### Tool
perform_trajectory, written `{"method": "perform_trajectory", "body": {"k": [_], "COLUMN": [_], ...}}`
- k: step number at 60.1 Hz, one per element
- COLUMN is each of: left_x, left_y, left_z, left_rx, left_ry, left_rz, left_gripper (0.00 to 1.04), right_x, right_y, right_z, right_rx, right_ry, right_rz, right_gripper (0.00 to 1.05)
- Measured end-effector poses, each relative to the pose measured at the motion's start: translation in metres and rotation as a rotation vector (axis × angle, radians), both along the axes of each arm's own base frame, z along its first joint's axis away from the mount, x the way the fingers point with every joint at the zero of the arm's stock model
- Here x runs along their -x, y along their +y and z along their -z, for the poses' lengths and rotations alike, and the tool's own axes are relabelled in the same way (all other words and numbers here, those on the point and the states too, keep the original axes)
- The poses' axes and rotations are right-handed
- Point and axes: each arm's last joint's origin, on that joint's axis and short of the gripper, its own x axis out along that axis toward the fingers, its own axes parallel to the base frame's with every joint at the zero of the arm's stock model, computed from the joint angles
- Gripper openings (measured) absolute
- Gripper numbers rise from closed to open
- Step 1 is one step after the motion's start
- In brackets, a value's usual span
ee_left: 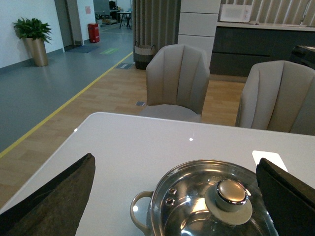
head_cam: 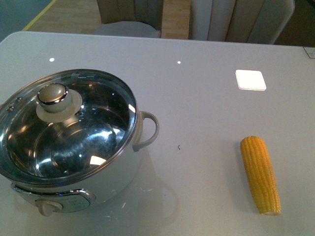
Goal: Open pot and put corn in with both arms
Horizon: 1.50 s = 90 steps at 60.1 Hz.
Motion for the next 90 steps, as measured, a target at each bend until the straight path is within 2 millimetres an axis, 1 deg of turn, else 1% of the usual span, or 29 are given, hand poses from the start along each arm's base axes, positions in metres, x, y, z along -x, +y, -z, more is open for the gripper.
{"method": "perform_trajectory", "body": {"k": [40, 42, 44, 47, 49, 52, 57, 60, 63, 67, 69, 71, 75, 76, 81, 85, 87, 90], "left_x": [0.000, 0.000, 0.000, -0.002, -0.003, -0.005, -0.009, -0.013, -0.024, -0.036, -0.046, -0.052, -0.069, -0.071, -0.092, -0.103, -0.109, -0.114], "left_y": [0.000, 0.000, -0.001, -0.002, -0.002, -0.001, 0.001, 0.003, 0.004, 0.004, 0.003, 0.001, -0.004, -0.005, -0.013, -0.017, -0.021, -0.024], "left_z": [0.000, 0.001, 0.001, -0.001, -0.001, -0.004, -0.015, -0.021, -0.025, -0.023, -0.021, -0.019, -0.011, -0.010, 0.005, 0.015, 0.024, 0.031], "left_rx": [0.000, 0.018, 0.085, 0.191, 0.227, 0.271, 0.291, 0.284, 0.256, 0.240, 0.224, 0.215, 0.173, 0.170, 0.118, 0.089, 0.074, 0.060], "left_ry": [0.000, 0.026, 0.153, 0.337, 0.404, 0.445, 0.434, 0.412, 0.386, 0.383, 0.380, 0.379, 0.368, 0.367, 0.353, 0.349, 0.350, 0.352], "left_rz": [0.000, 0.022, 0.094, 0.151, 0.153, 0.164, 0.167, 0.165, 0.164, 0.163, 0.158, 0.165, 0.178, 0.178, 0.186, 0.190, 0.197, 0.202], "left_gripper": [0.98, 0.98, 0.98, 0.98, 0.98, 0.98, 0.98, 0.98, 0.98, 0.98, 0.98, 0.98, 0.98, 0.98, 0.98, 0.98, 0.98, 0.98], "right_x": [0.000, 0.000, 0.000, 0.000, 0.000, 0.000, 0.000, 0.000, 0.000, 0.000, 0.000, 0.000, 0.000, 0.000, 0.000, 0.000, 0.000, 0.000], "right_y": [0.000, 0.000, 0.000, 0.000, 0.000, 0.000, 0.000, 0.000, 0.000, 0.000, 0.000, 0.000, 0.000, 0.000, 0.000, 0.000, 0.000, 0.000], "right_z": [0.000, 0.000, 0.000, 0.000, 0.000, 0.000, 0.000, 0.000, 0.000, 0.000, 0.000, 0.000, 0.000, 0.000, 0.000, 0.000, 0.000, 0.000], "right_rx": [0.000, 0.000, 0.000, 0.000, 0.000, 0.000, 0.000, 0.000, 0.000, 0.000, 0.000, 0.000, 0.000, 0.000, 0.000, 0.000, 0.000, 0.000], "right_ry": [0.000, 0.000, 0.000, 0.000, 0.000, 0.000, 0.000, 0.000, 0.000, 0.000, 0.000, 0.000, 0.000, 0.000, 0.000, 0.000, 0.000, 0.000], "right_rz": [0.000, 0.000, 0.001, -0.002, -0.002, -0.002, -0.001, -0.002, -0.002, -0.002, -0.002, -0.002, -0.002, -0.002, -0.002, -0.001, -0.001, -0.001], "right_gripper": [0.96, 0.96, 0.96, 0.96, 0.96, 0.96, 0.96, 0.96, 0.96, 0.96, 0.96, 0.96, 0.96, 0.96, 0.96, 0.96, 0.96, 0.96]}}
